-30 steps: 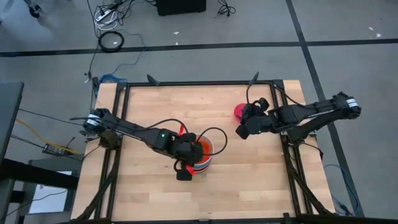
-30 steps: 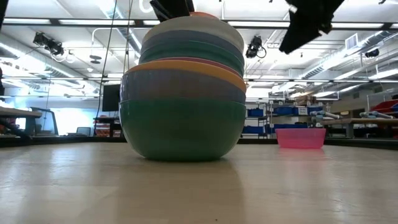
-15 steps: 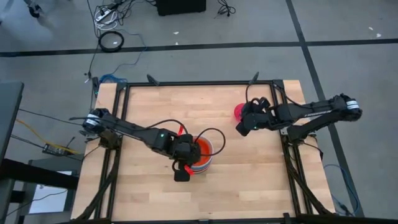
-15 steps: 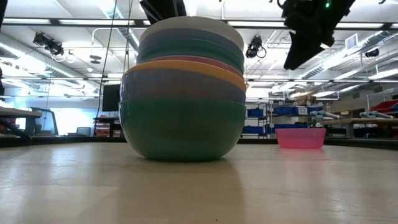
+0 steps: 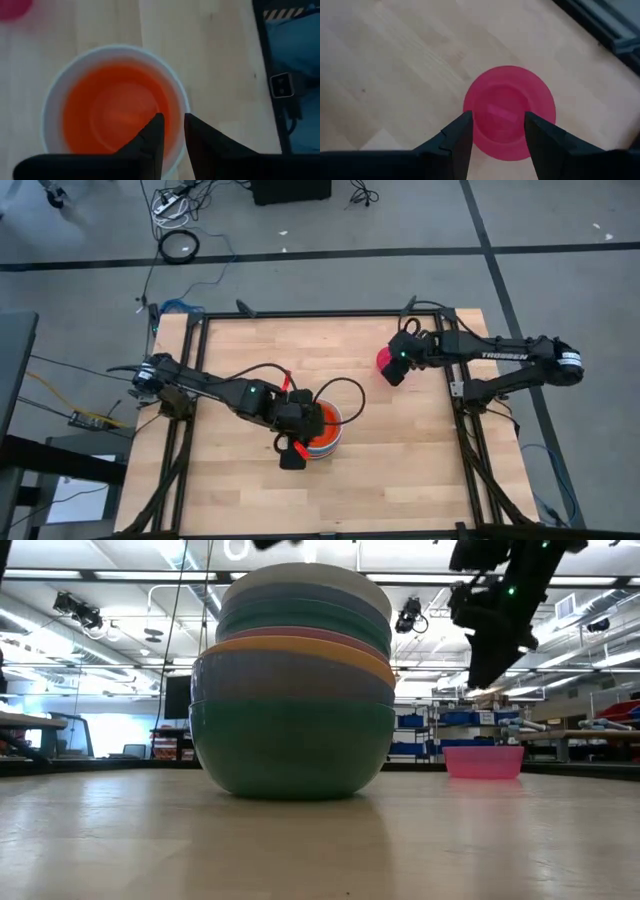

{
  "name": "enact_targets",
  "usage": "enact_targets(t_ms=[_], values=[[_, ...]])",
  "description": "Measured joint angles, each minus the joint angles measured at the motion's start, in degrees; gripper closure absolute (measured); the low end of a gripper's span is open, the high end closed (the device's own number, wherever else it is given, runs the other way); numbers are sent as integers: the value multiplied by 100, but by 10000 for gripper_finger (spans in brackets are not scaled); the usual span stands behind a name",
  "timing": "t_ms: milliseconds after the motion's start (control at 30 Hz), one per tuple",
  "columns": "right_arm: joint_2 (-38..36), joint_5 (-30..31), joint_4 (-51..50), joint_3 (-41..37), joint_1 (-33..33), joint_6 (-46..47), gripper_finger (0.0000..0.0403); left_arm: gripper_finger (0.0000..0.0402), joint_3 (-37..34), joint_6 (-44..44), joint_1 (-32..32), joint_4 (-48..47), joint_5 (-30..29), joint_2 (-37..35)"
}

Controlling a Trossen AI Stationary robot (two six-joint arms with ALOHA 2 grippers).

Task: Nest bowls inside each other
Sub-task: Stack the red bowl on top of the orange bowl

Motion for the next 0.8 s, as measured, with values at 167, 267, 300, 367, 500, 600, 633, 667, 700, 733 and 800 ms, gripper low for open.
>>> enact_targets(t_ms=[167, 267, 300, 367, 500, 600, 633, 667, 700, 733, 800], values=[[0, -854, 355, -216, -539, -216, 227, 318, 484, 2, -53, -324, -184, -4], [0, -1380, 596, -396, -744, -275, 223, 318, 780, -62, -149, -721, -475, -6], [0, -1457, 652, -467, -783, -292, 222, 318, 861, -137, -176, -888, -558, -11], [0, -1518, 754, -612, -813, -333, 220, 318, 1029, -334, -251, -1305, -760, -11], [0, -1575, 982, -897, -813, -372, 219, 318, 1243, -831, -398, -2021, -1122, -11], [0, -1635, 1191, -1126, -797, -441, 219, 318, 1328, -1218, -531, -2449, -1242, -9], [0, -1635, 1268, -1200, -786, -480, 219, 318, 1340, -1325, -566, -2521, -1251, -9], [0, -1642, 1333, -1273, -785, -516, 219, 318, 1340, -1392, -604, -2587, -1272, -11], [0, -1648, 1397, -1344, -784, -541, 219, 318, 1340, -1490, -642, -2662, -1289, -10], [0, -1647, 1471, -1411, -784, -562, 219, 318, 1340, -1557, -680, -2729, -1315, -6], [2, -1636, 1616, -1516, -784, -601, 219, 318, 1340, -1696, -743, -2821, -1381, -4]])
